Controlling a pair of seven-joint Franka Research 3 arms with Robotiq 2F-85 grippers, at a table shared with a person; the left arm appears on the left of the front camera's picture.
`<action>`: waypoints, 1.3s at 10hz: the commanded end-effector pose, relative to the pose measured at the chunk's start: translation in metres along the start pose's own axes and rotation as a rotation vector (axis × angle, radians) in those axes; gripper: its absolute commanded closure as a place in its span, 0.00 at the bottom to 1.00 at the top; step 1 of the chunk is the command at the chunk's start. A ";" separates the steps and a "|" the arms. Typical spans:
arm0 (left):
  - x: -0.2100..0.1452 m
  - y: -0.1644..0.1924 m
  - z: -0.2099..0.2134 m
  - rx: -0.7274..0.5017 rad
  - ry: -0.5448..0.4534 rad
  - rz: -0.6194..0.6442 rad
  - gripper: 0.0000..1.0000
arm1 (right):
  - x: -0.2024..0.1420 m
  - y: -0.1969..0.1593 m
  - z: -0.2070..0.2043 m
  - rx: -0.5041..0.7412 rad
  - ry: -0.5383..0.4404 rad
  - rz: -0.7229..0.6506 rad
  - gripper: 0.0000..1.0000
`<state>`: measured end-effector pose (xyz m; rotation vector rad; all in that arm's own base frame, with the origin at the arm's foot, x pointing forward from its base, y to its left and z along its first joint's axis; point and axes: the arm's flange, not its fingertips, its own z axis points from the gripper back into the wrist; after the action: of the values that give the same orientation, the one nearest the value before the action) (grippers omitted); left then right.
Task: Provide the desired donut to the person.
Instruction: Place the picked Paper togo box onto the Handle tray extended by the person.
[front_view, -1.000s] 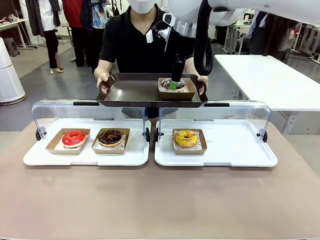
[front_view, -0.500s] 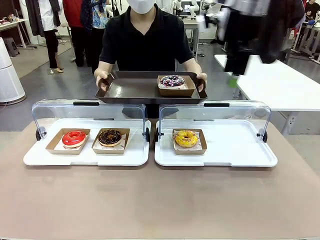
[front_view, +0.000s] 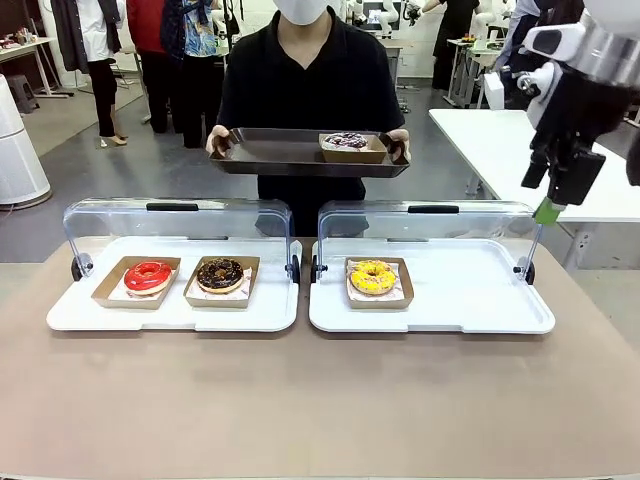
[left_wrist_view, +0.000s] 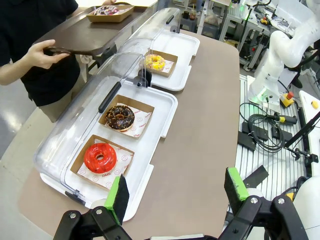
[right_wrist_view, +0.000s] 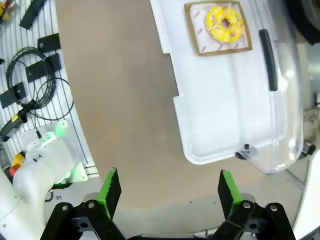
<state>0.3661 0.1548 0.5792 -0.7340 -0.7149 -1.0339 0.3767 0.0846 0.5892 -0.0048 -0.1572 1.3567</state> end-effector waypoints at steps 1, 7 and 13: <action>0.001 -0.001 0.000 -0.001 -0.005 -0.004 0.00 | 0.005 -0.002 0.005 0.001 0.001 0.006 0.00; 0.001 -0.001 0.000 -0.001 -0.005 -0.004 0.00 | 0.004 0.001 0.003 -0.005 -0.005 0.009 0.00; 0.001 -0.001 0.000 -0.001 -0.005 -0.004 0.00 | -0.107 -0.025 0.020 0.234 -0.848 0.195 0.00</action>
<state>0.3660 0.1549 0.5792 -0.7341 -0.7151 -1.0336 0.3697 -0.0153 0.6046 0.7171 -0.6738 1.5581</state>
